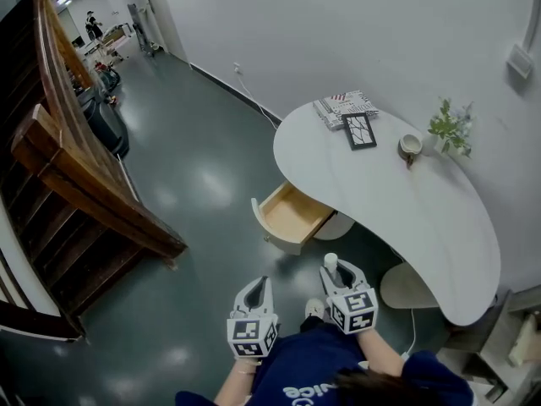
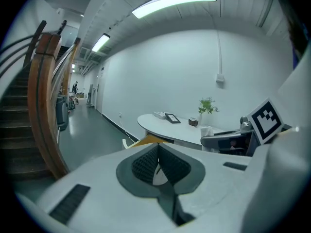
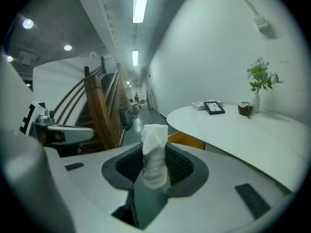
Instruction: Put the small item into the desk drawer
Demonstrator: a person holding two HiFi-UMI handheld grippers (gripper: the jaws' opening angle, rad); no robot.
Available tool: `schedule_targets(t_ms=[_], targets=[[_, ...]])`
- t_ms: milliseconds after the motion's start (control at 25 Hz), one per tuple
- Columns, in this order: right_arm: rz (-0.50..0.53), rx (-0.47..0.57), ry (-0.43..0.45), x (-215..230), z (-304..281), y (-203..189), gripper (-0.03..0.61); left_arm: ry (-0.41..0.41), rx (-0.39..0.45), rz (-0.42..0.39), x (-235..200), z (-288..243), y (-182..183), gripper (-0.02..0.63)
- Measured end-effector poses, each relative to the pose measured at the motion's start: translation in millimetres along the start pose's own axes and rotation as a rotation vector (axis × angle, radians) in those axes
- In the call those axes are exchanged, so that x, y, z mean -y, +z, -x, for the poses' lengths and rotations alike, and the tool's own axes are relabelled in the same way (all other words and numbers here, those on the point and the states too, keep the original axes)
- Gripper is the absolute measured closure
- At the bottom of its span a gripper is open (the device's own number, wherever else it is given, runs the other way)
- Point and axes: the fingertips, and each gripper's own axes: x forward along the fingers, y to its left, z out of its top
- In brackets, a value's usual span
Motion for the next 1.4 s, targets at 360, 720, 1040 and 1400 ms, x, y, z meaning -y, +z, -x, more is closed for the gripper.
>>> schedule_targets(t_ms=[360, 720, 1040, 1400], targets=[[0.002, -0.004, 0.050, 53.9, -20.3, 14.1, 0.442, 0.022, -0.008, 0.017, 35.1, -54.7, 5.5, 0.611], [0.001, -0.035, 0.075, 68.6, -34.4, 16.9, 0.442, 0.051, -0.017, 0.030, 31.4, -80.3, 14.7, 0.611], [0.018, -0.055, 0.072, 68.8, -62.0, 34.7, 0.442, 0.049, -0.027, 0.049, 2.7, -111.4, 28.0, 0.611], [0.025, -0.085, 0.054, 62.8, -110.7, 53.3, 0.442, -0.001, -0.048, 0.044, -33.3, -151.1, 43.4, 0.611]])
